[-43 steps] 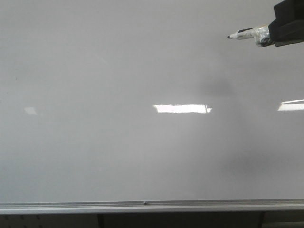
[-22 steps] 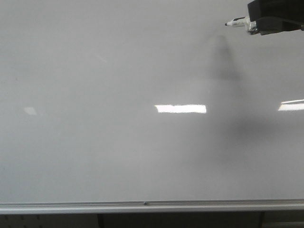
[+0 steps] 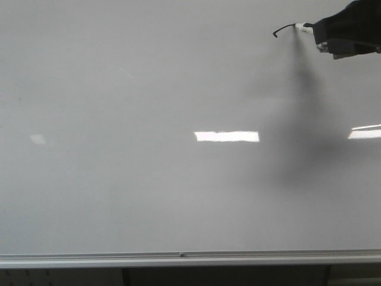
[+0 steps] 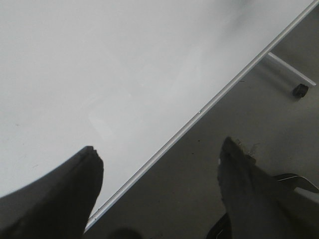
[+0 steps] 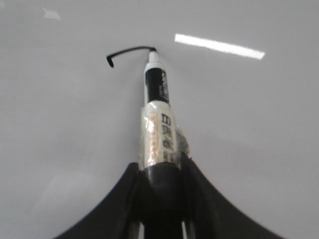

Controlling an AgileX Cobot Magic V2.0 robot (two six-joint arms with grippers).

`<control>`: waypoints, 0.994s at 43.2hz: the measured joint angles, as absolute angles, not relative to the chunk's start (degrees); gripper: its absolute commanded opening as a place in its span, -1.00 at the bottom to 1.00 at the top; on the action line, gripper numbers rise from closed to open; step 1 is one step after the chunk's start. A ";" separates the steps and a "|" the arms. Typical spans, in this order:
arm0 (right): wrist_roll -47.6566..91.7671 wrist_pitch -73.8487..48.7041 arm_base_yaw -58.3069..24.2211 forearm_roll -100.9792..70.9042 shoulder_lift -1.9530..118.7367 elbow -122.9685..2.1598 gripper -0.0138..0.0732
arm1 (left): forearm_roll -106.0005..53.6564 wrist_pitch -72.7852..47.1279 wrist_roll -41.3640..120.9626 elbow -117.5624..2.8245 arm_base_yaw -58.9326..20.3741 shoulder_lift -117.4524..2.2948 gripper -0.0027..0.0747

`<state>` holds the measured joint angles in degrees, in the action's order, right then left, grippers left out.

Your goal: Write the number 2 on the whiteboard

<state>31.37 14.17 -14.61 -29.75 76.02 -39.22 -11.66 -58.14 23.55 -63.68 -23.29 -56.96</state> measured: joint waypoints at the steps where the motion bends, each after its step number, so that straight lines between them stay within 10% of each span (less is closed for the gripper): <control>1: 31.37 13.19 -14.45 -29.75 76.02 -39.22 -0.84 | -11.66 -58.14 23.55 -63.68 -23.29 -56.96 0.31; 43: 31.50 -15.99 -11.22 -29.35 66.13 -43.65 -0.84 | -11.66 -57.93 23.46 -63.68 -23.29 -57.08 0.31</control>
